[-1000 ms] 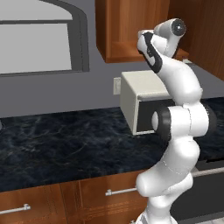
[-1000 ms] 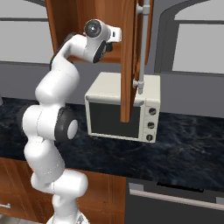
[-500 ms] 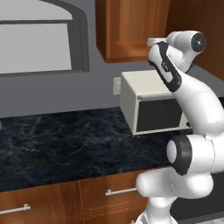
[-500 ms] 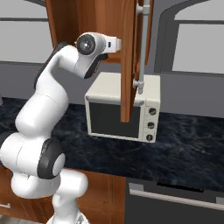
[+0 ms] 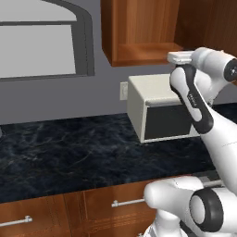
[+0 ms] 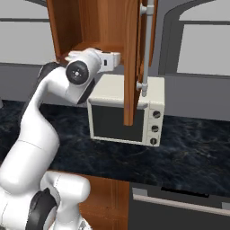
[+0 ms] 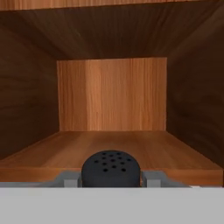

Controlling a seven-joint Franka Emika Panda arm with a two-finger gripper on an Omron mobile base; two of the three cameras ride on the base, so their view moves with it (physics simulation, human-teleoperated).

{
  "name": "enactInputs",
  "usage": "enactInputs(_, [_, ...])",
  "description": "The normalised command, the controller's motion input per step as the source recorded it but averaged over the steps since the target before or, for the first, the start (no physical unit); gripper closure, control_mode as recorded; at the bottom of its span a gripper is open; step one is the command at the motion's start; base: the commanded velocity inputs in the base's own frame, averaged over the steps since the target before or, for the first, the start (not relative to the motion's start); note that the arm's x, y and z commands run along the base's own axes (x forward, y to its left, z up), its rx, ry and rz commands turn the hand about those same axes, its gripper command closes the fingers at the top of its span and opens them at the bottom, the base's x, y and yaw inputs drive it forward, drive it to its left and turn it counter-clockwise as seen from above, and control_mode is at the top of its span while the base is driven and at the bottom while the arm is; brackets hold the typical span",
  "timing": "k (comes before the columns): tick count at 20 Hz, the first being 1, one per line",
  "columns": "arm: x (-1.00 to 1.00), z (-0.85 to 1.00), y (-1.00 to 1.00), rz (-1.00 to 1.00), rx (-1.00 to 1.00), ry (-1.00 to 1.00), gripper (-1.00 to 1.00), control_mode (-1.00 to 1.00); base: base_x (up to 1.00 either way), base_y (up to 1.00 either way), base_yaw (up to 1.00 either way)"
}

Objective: Retrieve the shaker from the cabinet and place it next the steak on a plate on the dining table.

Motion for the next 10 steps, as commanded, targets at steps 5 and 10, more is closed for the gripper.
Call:
enactInputs(5, [-1.00,0.00,0.37,0.00,0.00,-0.01,1.00,-1.00,0.00,0.00,0.00])
enactInputs(10, [-1.00,-0.11,0.57,0.00,0.00,0.00,1.00,-1.00,0.00,0.00,0.00])
